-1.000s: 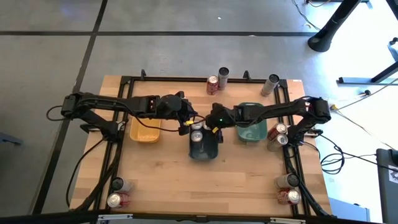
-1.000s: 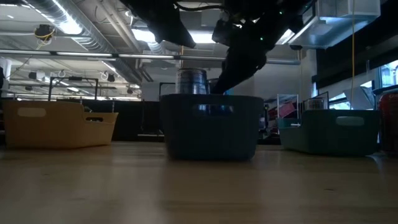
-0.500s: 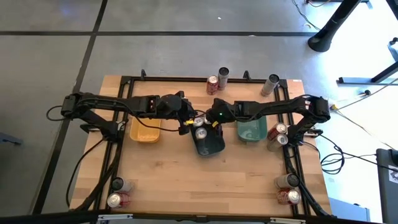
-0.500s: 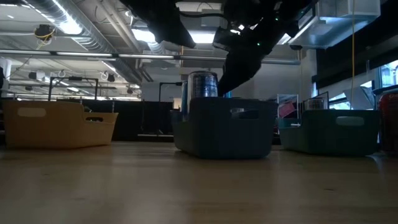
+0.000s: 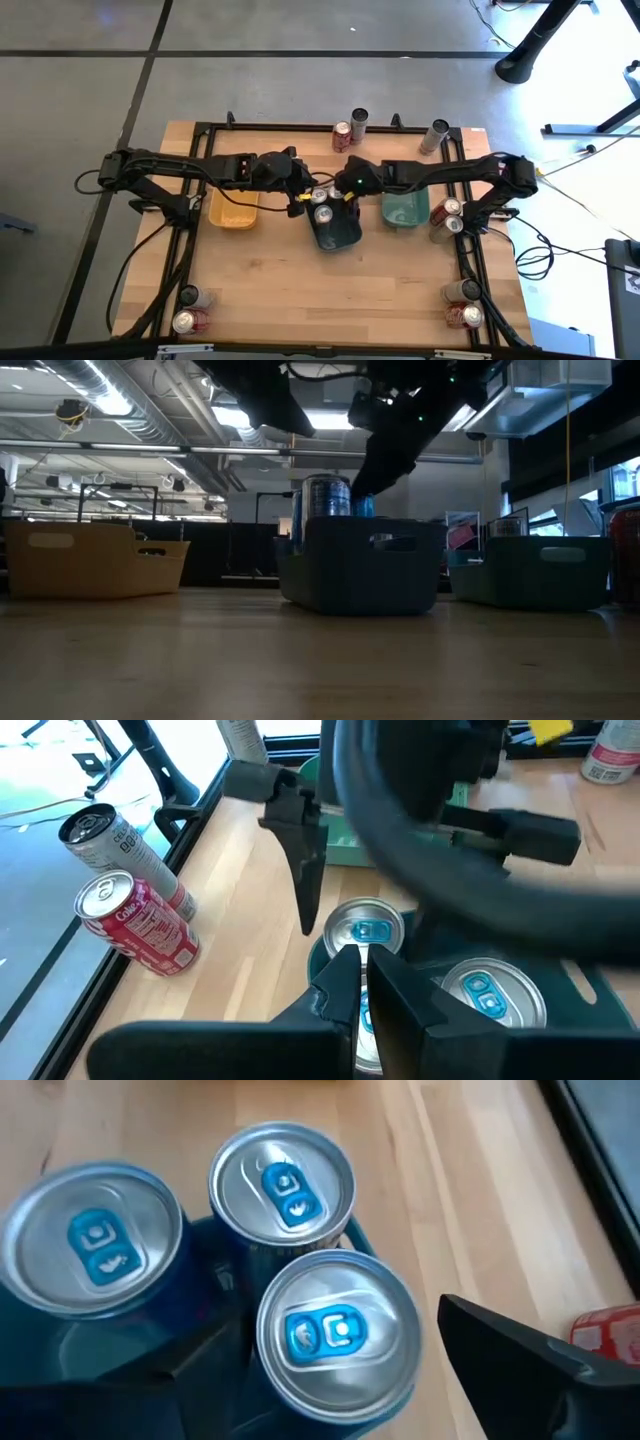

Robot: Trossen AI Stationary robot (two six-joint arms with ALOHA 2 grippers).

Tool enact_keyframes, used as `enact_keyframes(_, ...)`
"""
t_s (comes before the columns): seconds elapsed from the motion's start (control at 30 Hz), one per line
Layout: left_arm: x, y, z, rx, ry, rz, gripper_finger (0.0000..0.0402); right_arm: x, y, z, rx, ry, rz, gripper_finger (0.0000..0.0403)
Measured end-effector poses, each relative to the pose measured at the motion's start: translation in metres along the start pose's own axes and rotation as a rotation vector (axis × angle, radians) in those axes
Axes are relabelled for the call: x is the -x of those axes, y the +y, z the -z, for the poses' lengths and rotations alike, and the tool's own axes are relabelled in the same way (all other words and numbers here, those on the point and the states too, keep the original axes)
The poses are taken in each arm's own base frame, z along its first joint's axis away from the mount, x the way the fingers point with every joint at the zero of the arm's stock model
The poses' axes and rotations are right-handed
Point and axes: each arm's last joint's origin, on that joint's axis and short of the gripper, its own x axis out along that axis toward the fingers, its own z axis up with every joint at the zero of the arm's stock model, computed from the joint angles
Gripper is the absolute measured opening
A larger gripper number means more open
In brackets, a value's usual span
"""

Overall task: Sort soda cans
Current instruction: Put the blue soda can into blue bin

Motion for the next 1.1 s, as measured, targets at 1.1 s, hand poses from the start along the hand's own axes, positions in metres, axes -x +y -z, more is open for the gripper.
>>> enact_keyframes(1.1,-0.003,-0.001,0.002,-0.012,0.012,0.002,0.0015,0.172,-0.007,0.041,-0.460,0.750,0.035,0.0323)
